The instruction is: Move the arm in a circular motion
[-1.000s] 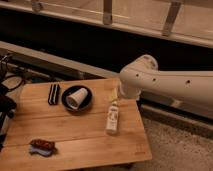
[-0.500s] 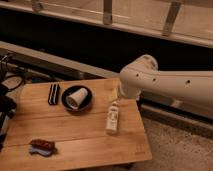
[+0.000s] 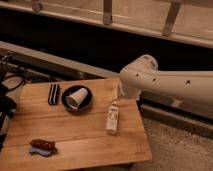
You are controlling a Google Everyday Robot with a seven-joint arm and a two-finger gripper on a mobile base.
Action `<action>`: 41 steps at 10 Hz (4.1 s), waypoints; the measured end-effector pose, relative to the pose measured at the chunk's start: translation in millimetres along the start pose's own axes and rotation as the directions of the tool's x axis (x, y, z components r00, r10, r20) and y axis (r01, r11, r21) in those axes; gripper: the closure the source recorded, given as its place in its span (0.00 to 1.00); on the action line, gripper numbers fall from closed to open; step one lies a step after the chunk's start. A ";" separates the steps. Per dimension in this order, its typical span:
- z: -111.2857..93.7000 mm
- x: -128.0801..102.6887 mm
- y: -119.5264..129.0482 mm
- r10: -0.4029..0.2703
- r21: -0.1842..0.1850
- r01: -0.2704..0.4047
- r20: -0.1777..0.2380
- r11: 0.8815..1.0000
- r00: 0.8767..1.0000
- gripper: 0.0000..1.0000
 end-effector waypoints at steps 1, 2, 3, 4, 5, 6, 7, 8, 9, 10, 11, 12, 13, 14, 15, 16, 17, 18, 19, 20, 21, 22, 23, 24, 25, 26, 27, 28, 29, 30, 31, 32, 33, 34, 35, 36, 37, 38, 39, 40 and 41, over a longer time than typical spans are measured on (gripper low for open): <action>0.0 0.0 0.0 0.000 0.000 0.000 0.000 1.000 1.000 0.20; -0.1 -0.1 0.0 0.000 0.000 0.000 0.000 1.000 1.000 0.20; -0.1 0.0 0.0 0.000 0.000 0.000 0.000 1.000 1.000 0.20; -0.4 -0.8 -0.2 -0.001 0.001 0.001 0.001 1.000 1.000 0.20; 0.9 -3.8 -2.8 -0.009 0.006 0.009 -0.001 1.000 1.000 0.20; 3.9 -9.7 -4.1 -0.026 0.011 0.026 -0.004 1.000 1.000 0.20; 5.0 -14.2 -3.2 -0.034 0.009 0.034 -0.003 0.999 0.999 0.20; 5.2 -13.6 -5.3 -0.033 0.012 0.033 -0.005 0.999 0.999 0.20; 5.3 -12.8 -6.5 -0.033 0.015 0.033 -0.006 0.999 0.999 0.20; 4.7 -13.8 -5.9 -0.037 0.015 0.037 -0.005 0.999 0.999 0.20; 5.9 -17.0 -6.0 -0.049 0.017 0.050 -0.007 0.999 0.999 0.20; 7.7 -23.6 -4.4 -0.066 0.021 0.066 -0.008 0.998 0.998 0.20; 10.2 -28.4 1.5 -0.078 0.020 0.078 -0.011 0.997 0.997 0.20; 12.4 -34.2 11.1 -0.089 0.019 0.089 -0.010 0.996 0.996 0.20; 13.0 -36.0 9.2 -0.093 0.023 0.093 -0.013 0.995 0.996 0.20; 13.7 -37.2 5.8 -0.104 0.028 0.104 -0.017 0.994 0.994 0.20; 14.1 -38.0 5.8 -0.121 0.032 0.122 -0.020 0.992 0.992 0.20; 15.6 -38.8 8.8 -0.137 0.034 0.138 -0.023 0.990 0.990 0.20; 17.8 -42.1 16.1 -0.154 0.035 0.155 -0.025 0.987 0.988 0.20; 19.8 -45.7 24.8 -0.165 0.033 0.166 -0.026 0.986 0.986 0.20; 20.5 -47.3 29.7 -0.169 0.033 0.170 -0.027 0.985 0.985 0.20; 21.1 -44.4 26.3 -0.177 0.041 0.178 -0.037 0.983 0.984 0.20; 21.4 -43.4 23.8 -0.196 0.045 0.198 -0.039 0.979 0.980 0.20; 24.4 -46.5 26.7 -0.227 0.046 0.229 -0.043 0.972 0.973 0.20; 26.7 -50.2 34.1 -0.247 0.047 0.250 -0.047 0.967 0.968 0.20; 27.9 -52.9 41.2 -0.256 0.047 0.258 -0.048 0.965 0.965 0.20; 28.8 -54.1 46.9 -0.265 0.048 0.267 -0.052 0.962 0.963 0.20; 29.0 -52.8 45.2 -0.270 0.053 0.273 -0.058 0.961 0.961 0.20; 29.2 -50.2 40.0 -0.289 0.058 0.293 -0.066 0.954 0.955 0.20; 29.5 -49.3 37.1 -0.305 0.059 0.309 -0.070 0.949 0.950 0.20; 32.3 -52.9 39.9 -0.335 0.060 0.340 -0.074 0.939 0.939 0.20; 35.2 -56.9 44.7 -0.352 0.061 0.357 -0.078 0.932 0.933 0.20; 37.8 -61.9 52.8 -0.366 0.062 0.372 -0.082 0.926 0.927 0.20; 39.4 -63.1 57.0 -0.377 0.064 0.383 -0.091 0.921 0.922 0.20; 40.2 -62.4 55.7 -0.390 0.068 0.397 -0.100 0.915 0.916 0.20; 40.9 -59.0 48.8 -0.415 0.073 0.424 -0.114 0.903 0.903 0.20; 40.1 -55.8 42.9 -0.430 0.075 0.440 -0.121 0.895 0.895 0.20; 39.1 -53.2 37.6 -0.437 0.078 0.448 -0.125 0.891 0.891 0.20; 39.3 -53.8 39.3 -0.447 0.078 0.458 -0.126 0.885 0.886 0.20; 41.0 -56.8 49.7 -0.468 0.077 0.479 -0.128 0.875 0.875 0.20; 44.2 -61.5 62.1 -0.484 0.076 0.496 -0.134 0.865 0.865 0.20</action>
